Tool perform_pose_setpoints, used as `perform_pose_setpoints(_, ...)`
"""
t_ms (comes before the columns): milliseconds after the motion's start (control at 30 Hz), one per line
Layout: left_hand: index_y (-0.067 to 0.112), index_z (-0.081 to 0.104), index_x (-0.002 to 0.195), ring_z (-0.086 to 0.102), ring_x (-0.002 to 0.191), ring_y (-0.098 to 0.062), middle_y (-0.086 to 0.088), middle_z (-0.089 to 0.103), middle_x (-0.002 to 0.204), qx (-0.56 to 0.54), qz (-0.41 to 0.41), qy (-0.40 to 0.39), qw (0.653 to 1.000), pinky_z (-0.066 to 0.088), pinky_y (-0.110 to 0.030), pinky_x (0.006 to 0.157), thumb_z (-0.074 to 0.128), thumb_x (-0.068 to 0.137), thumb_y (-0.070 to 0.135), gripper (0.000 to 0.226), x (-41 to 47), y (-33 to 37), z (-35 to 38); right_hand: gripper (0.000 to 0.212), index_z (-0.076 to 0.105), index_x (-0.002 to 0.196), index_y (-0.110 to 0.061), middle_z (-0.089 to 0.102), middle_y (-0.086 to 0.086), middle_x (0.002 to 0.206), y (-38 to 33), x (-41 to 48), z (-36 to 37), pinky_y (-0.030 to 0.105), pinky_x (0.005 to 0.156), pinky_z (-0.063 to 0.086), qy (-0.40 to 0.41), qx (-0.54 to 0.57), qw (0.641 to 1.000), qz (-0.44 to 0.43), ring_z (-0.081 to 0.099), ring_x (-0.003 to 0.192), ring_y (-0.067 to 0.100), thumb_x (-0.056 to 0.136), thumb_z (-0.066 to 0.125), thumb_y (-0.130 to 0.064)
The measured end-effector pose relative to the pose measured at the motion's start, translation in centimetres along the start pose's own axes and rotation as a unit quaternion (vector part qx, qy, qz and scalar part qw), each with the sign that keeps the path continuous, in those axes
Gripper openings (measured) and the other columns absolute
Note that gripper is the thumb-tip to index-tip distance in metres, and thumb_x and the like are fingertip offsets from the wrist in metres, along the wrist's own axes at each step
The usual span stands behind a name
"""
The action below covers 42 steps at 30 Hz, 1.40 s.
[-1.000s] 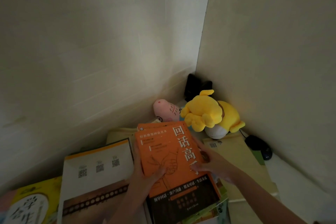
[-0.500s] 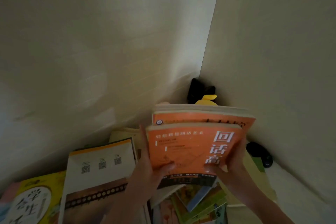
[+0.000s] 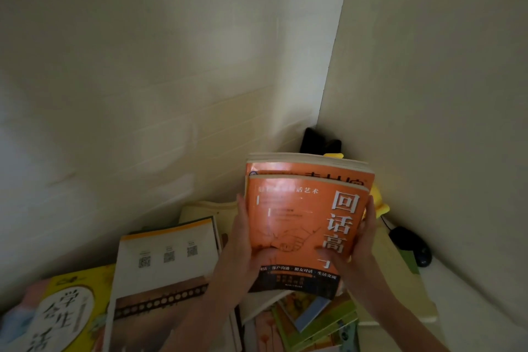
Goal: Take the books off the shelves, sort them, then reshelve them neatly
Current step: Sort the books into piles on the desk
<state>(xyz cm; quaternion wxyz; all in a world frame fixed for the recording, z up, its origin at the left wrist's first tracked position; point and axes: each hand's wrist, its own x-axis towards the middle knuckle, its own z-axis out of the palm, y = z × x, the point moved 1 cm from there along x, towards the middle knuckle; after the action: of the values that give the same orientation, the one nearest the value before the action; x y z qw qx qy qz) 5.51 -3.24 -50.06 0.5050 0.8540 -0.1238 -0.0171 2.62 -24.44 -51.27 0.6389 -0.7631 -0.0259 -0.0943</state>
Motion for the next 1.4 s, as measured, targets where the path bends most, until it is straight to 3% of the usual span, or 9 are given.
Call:
perform_pose_setpoints(267,0.069,-0.013,0.132,0.056,0.109,-0.004,0.019,0.047,0.126,-0.011,-0.054,-0.022,0.998,0.053,-0.036,0.09,0.076,0.074,0.037,0.111,-1.8,1.2,-0.8,0.102,0.014,0.138,-0.059,0.062,-0.02,0.116,-2.4,0.6,-2.3,0.03,0.069,0.059,-0.107,0.063,0.985,0.117,0.065,0.109,0.013,0.077,0.073,-0.002)
perform_pose_setpoints(433,0.06,0.002,0.129,0.052,0.093,0.027,0.043,0.058,0.1,-0.127,-0.162,-0.1,0.974,0.046,-0.003,0.072,0.075,0.076,0.029,0.095,-3.9,-1.3,1.4,0.118,0.025,0.141,-0.045,0.065,0.001,0.12,1.7,-1.2,-1.8,0.036,0.07,0.059,-0.163,0.071,0.954,0.241,0.068,0.103,0.024,0.045,0.093,-0.035)
perform_pose_setpoints(533,0.05,-0.012,0.143,0.045,0.125,-0.003,0.014,0.042,0.134,-0.008,-0.199,-0.147,0.969,0.042,-0.03,0.104,0.069,0.082,0.045,0.101,-4.9,-2.3,3.0,0.108,0.027,0.145,-0.03,0.061,-0.004,0.116,4.5,-2.6,-0.8,0.033,0.074,0.058,-0.15,0.001,0.956,0.25,0.068,0.099,0.02,0.058,0.091,-0.031)
perform_pose_setpoints(667,0.042,-0.016,0.145,-0.004,0.144,-0.024,0.003,-0.013,0.153,0.21,-0.143,-0.105,0.962,0.012,-0.04,0.117,0.057,0.089,0.046,0.092,-4.4,-2.0,3.0,0.083,0.027,0.141,-0.038,0.04,-0.01,0.111,6.0,-3.1,-0.8,0.029,0.087,0.05,-0.094,-0.134,0.964,0.212,0.053,0.102,0.016,0.081,0.075,-0.009)
perform_pose_setpoints(867,0.045,-0.005,0.139,0.005,0.143,-0.012,0.008,-0.012,0.15,0.049,-0.159,-0.132,0.977,0.018,-0.012,0.11,0.058,0.091,0.037,0.079,-4.6,-3.2,3.1,0.083,0.039,0.134,-0.042,0.041,0.002,0.11,6.2,-2.1,-1.1,0.043,0.085,0.055,-0.085,-0.115,0.959,0.245,0.058,0.098,0.022,0.071,0.083,-0.009)
perform_pose_setpoints(1100,0.035,0.017,0.148,0.016,0.142,-0.012,0.008,0.004,0.155,0.041,-0.193,-0.057,0.979,0.025,-0.03,0.115,0.065,0.086,0.017,0.081,-3.6,-2.9,2.2,0.085,0.038,0.133,-0.047,0.041,-0.002,0.116,6.5,-1.3,-0.6,0.044,0.086,0.053,-0.058,-0.167,0.966,0.19,0.054,0.104,0.025,0.073,0.08,-0.003)
perform_pose_setpoints(1200,0.034,0.018,0.148,0.022,0.139,-0.014,0.007,0.009,0.154,0.028,-0.215,-0.046,0.975,0.032,-0.035,0.112,0.066,0.085,0.017,0.08,-3.0,-3.5,1.6,0.081,0.037,0.129,-0.057,0.043,-0.001,0.12,6.7,-1.3,0.5,0.05,0.09,0.052,-0.065,-0.164,0.967,0.183,0.055,0.105,0.025,0.076,0.08,-0.014)
perform_pose_setpoints(1267,0.033,0.012,0.149,0.023,0.14,-0.014,0.007,0.01,0.154,0.061,-0.213,-0.067,0.973,0.032,-0.035,0.112,0.059,0.091,0.027,0.075,-3.2,-3.6,1.5,0.072,0.035,0.121,-0.075,0.049,0.009,0.129,6.7,-1.6,0.6,0.054,0.094,0.048,-0.061,-0.202,0.965,0.157,0.055,0.111,0.027,0.07,0.079,-0.051)
perform_pose_setpoints(1400,0.035,0.007,0.149,0.008,0.144,-0.012,0.01,0.004,0.156,0.104,-0.174,-0.049,0.978,0.019,-0.031,0.115,0.051,0.095,0.037,0.069,-4.3,-3.2,0.5,0.072,0.019,0.126,-0.076,0.046,0.015,0.14,7.3,-1.4,0.2,0.051,0.104,0.032,-0.048,-0.367,0.924,0.097,0.042,0.128,0.035,0.059,0.041,-0.092)
